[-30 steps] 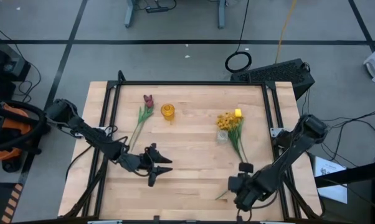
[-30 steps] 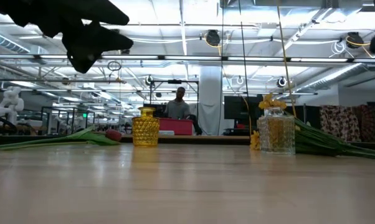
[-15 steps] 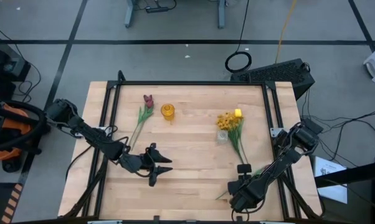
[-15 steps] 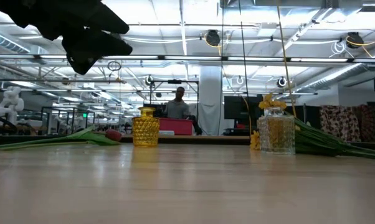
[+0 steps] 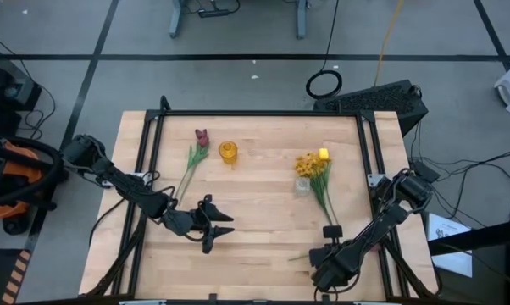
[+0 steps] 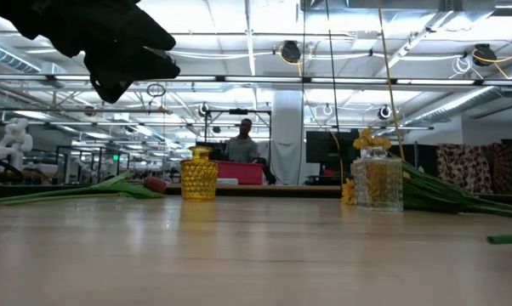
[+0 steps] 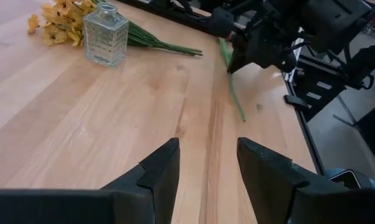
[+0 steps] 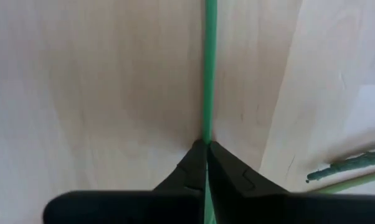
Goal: Sort flowers into vase by color
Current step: Put the red flower into the yellow vase
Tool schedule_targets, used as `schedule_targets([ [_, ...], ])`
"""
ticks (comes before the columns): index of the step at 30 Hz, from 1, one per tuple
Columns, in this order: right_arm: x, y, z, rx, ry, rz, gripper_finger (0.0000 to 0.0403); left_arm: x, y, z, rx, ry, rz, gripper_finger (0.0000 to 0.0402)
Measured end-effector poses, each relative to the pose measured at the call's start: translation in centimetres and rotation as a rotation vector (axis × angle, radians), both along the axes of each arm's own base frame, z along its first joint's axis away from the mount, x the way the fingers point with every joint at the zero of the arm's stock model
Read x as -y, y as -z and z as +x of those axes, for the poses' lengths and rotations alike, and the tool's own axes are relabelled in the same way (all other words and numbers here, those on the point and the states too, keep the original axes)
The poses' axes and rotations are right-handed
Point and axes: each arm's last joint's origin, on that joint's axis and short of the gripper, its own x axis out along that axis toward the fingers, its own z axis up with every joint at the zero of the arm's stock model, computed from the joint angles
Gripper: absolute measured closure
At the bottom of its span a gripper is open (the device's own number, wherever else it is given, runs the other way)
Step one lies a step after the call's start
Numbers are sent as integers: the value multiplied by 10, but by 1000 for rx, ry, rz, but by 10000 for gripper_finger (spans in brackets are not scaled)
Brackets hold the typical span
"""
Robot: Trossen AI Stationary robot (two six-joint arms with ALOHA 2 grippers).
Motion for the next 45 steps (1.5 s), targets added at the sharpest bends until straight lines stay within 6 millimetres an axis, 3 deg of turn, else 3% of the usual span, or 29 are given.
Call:
schedule_targets([
  [4, -8, -20, 21, 88, 77, 63, 402, 1, 0, 0, 1, 24, 34, 234],
  [9, -2, -43, 48, 149, 193, 118, 403, 11, -10, 0, 40, 73, 130, 234],
  [15, 14, -61, 75, 222, 247, 135, 402, 24, -29, 5, 46, 130, 210, 234],
  [20, 34, -68, 93, 251, 313, 146, 402, 30, -32, 15, -23, 150, 310, 233],
  [27, 50, -69, 104, 261, 280, 145, 402, 34, -33, 25, -34, 158, 383, 179],
  [35, 64, -69, 112, 269, 229, 139, 402, 15, -38, 38, -94, 127, 406, 85],
  [45, 77, -70, 118, 292, 175, 93, 402, 2, -28, 53, -117, 176, 407, 91],
])
